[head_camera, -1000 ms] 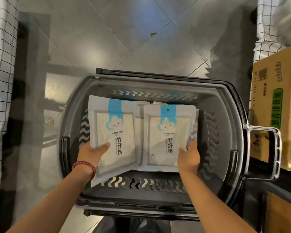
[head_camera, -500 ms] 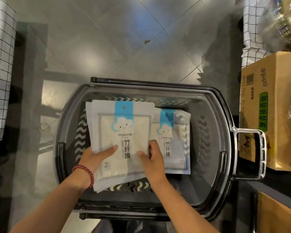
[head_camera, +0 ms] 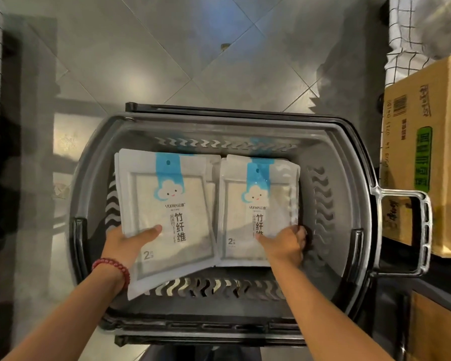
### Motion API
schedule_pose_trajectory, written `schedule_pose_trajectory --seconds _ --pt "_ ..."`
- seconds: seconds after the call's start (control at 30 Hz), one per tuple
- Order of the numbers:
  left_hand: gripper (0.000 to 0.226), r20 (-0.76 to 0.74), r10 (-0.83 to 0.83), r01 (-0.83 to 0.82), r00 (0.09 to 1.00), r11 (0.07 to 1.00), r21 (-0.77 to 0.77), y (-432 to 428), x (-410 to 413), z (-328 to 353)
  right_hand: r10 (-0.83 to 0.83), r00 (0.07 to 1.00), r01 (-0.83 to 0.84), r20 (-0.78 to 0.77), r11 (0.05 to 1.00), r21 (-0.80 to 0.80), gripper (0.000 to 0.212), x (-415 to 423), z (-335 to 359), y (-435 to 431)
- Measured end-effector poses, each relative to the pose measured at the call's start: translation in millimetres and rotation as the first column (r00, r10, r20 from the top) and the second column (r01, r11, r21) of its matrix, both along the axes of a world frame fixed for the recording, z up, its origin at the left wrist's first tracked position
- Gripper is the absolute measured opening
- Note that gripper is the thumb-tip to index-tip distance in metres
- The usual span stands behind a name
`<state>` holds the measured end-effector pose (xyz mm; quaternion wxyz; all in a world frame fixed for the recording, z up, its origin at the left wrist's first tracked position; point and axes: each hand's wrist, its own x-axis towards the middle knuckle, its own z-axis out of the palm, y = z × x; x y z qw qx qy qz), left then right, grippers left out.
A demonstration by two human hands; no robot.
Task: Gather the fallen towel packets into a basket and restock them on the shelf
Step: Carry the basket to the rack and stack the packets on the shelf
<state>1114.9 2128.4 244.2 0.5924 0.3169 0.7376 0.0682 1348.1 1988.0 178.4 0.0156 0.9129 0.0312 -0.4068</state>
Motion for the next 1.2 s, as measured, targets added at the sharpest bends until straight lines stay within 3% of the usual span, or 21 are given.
schedule_pose_trajectory --seconds 0.13,0.23,0.33,0.43,0.57,0.7,0.83,0.97,1.03,1.13,1.2 --pt "0.019 -0.009 -0.006 0.006 1.000 1.000 0.020 -4 3 -1 0.085 0.986 -0.078 0.143 0.996 -0.052 0.094 -13 -4 4" --pt "0.019 -0.037 -0.022 0.024 0.999 0.999 0.041 -3 4 0 0.080 0.966 -0.083 0.248 0.997 0.002 0.057 -19 -2 7" --pt "0.021 -0.052 -0.047 0.050 0.998 0.997 0.057 -1 3 4 -0.097 0.970 0.040 0.222 0.968 0.248 0.027 -19 5 4" --pt "0.025 -0.051 -0.058 0.062 0.997 0.995 0.077 -1 4 10 -0.232 0.952 0.100 0.200 0.853 0.513 0.027 -19 25 -3" --pt "0.025 -0.042 -0.072 0.076 0.997 0.993 0.092 -2 8 15 -0.331 0.942 0.263 -0.044 0.653 0.711 0.028 -17 51 -11" --pt "0.018 0.047 -0.097 0.095 0.994 0.995 0.034 -4 15 18 -0.221 0.922 0.387 -0.318 0.560 0.733 0.030 -29 65 -2" --pt "0.030 0.154 -0.029 0.035 0.988 0.999 -0.035 -7 20 21 -0.091 0.916 0.356 -0.392 0.638 0.683 0.025 -62 65 19" --pt "0.039 0.133 0.011 -0.005 0.991 0.999 -0.045 -5 13 16 0.006 0.898 0.317 -0.441 0.688 0.653 0.014 -74 52 32" --pt "0.034 0.108 0.016 -0.012 0.994 0.999 -0.032 -2 7 12 0.037 0.933 0.207 -0.359 0.760 0.616 0.009 -66 40 32" --pt "0.027 0.069 -0.001 0.002 0.998 1.000 -0.002 1 0 6 -0.047 0.998 0.057 -0.032 0.873 0.484 0.053 -38 18 22" --pt "0.024 0.046 -0.010 0.009 0.999 1.000 0.024 2 -3 2 -0.117 0.985 0.074 0.128 0.952 0.299 0.078 -16 7 13"
